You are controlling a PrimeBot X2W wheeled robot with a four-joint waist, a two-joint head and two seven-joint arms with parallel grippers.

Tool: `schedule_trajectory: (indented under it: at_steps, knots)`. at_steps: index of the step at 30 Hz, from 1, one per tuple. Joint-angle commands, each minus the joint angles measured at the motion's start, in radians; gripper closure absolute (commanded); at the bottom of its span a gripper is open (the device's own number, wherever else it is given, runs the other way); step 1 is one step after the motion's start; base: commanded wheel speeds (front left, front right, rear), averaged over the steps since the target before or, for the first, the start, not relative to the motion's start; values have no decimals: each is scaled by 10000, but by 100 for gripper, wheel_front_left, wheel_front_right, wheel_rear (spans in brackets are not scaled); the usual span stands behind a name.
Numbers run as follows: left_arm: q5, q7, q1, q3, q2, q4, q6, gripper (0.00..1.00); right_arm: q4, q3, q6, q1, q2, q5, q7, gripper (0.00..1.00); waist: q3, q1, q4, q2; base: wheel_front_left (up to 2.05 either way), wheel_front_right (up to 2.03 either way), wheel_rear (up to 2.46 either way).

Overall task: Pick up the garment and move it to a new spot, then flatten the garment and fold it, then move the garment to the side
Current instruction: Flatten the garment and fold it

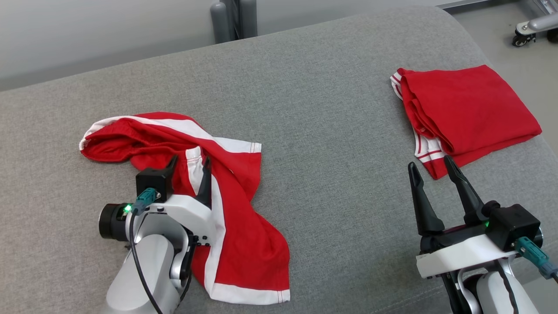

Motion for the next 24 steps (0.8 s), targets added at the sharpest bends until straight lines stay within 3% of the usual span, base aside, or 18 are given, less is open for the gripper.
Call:
schedule_trajectory:
  at_steps: [1, 13, 14, 15, 17, 18, 24]
  knots:
    - [20, 28, -158, 44, 87, 70, 91, 0, 33, 20, -5, 5, -22, 63, -69, 0, -3, 0, -7, -1, 0, 0, 0]
    - [-191, -13, -440, -155, 92, 523, -45, 0, 217, 214, -6, -67, -23, 124, -165, 0, -49, 0, -5, -1, 0, 0, 0]
    - [-231, -8, -456, -185, 85, 545, -47, 7, 241, 222, -5, -64, -23, 119, -160, 0, -57, 0, 7, -1, 0, 0, 0]
    - [-265, -27, -465, -202, 80, 566, -69, 50, 273, 245, -5, -63, -23, 113, -155, 0, -69, 0, 23, -1, 0, 0, 0]
    - [-318, -66, -478, -199, 81, 593, -77, 89, 310, 308, -5, -78, -23, 124, -143, 0, -95, 0, 76, -1, 0, 0, 0]
    - [-345, -124, -489, -191, 79, 575, -65, 100, 318, 347, -5, -83, -21, 149, -136, 0, -106, 0, 120, -1, 0, 0, 0]
    - [-537, -376, -305, -123, 145, 196, -146, 100, 418, 462, -5, 115, -24, 165, -23, 0, -197, 0, 677, -1, 0, 0, 0]
